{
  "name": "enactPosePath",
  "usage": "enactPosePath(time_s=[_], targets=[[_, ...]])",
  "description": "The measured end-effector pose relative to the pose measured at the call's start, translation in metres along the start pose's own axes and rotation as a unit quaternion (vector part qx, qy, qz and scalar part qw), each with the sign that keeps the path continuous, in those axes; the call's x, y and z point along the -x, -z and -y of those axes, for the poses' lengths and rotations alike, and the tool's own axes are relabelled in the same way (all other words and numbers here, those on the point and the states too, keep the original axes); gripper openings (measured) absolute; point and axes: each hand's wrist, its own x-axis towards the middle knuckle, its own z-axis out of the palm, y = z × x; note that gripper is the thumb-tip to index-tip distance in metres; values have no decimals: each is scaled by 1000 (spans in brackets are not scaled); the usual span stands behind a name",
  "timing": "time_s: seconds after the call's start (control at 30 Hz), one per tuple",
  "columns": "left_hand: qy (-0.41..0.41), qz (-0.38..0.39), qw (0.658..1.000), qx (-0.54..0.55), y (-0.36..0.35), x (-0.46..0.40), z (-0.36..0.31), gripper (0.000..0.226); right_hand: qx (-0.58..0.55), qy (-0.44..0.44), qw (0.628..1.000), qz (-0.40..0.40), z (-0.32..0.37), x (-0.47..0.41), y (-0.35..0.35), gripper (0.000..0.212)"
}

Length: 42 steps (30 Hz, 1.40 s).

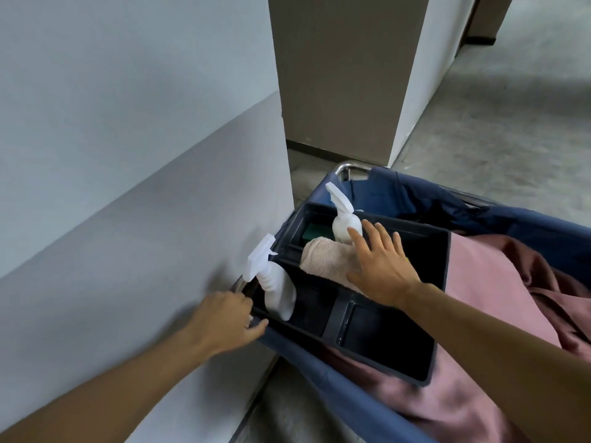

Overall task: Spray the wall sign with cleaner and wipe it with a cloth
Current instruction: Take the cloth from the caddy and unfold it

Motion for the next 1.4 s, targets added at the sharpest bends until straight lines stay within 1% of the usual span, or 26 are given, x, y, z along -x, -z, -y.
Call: enactPosePath(time_s=[0.03,0.07,0.1,0.13,0.17,0.2,0.23,0.3,0.37,0.43,0.47,0.53,0.6,0.67,0.73,0.87,0.93,1.0,1.1,1.17,1.23,1.3,1.4], targets=[[-59,-21,998,6,12,0,-10,57,-1,-2,1000,-8,0,-1,7,83],[-114,-76,991,11,23,-3,-21,51,1,-2,1000,-14,0,-1,13,83],[-150,-133,979,26,34,-10,-32,44,5,-1,1000,-20,-1,-1,18,82],[-170,-188,966,48,46,-20,-43,37,11,1,1000,-26,-2,1,23,82],[-159,-206,962,88,57,-32,-53,31,18,2,999,-29,-3,2,25,81],[-142,-210,960,121,67,-45,-64,31,27,-2,999,-32,-6,5,28,80],[-122,-196,962,144,74,-56,-71,39,34,-5,999,-35,-9,8,29,79],[-89,-160,971,155,78,-77,-84,57,47,-14,998,-36,-17,14,28,78],[-44,-105,980,164,73,-95,-92,65,50,-22,998,-35,-25,22,23,78],[35,-35,975,216,64,-111,-99,68,46,-35,998,-28,-31,29,15,77],[79,-7,961,264,60,-118,-101,67,43,-44,998,-25,-34,33,10,75],[157,23,919,360,52,-133,-103,64,35,-60,997,-22,-39,41,0,72],[201,33,891,406,47,-143,-102,60,24,-71,997,-35,-40,46,-8,67],[222,38,878,424,42,-149,-99,55,16,-84,995,-56,-39,49,-13,60],[238,35,868,435,37,-153,-97,48,5,-102,993,-60,-37,49,-19,55],[229,6,871,434,32,-155,-94,34,-72,-117,990,-29,-33,42,-27,58],[239,3,860,450,30,-155,-93,40,-125,-119,985,-25,-30,39,-29,60],[259,8,840,477,29,-153,-91,50,-176,-126,976,-27,-25,36,-31,58],[261,22,807,529,26,-154,-88,52,-226,-143,962,-46,-21,30,-32,51],[262,37,786,559,25,-155,-84,51,-239,-150,958,-60,-18,26,-31,48],[260,48,771,579,26,-156,-82,41,-242,-152,956,-72,-17,25,-30,49],[259,47,764,589,27,-156,-79,25,-242,-149,955,-79,-17,23,-28,51],[263,31,758,597,29,-156,-77,16,-248,-145,954,-83,-17,22,-22,54]])
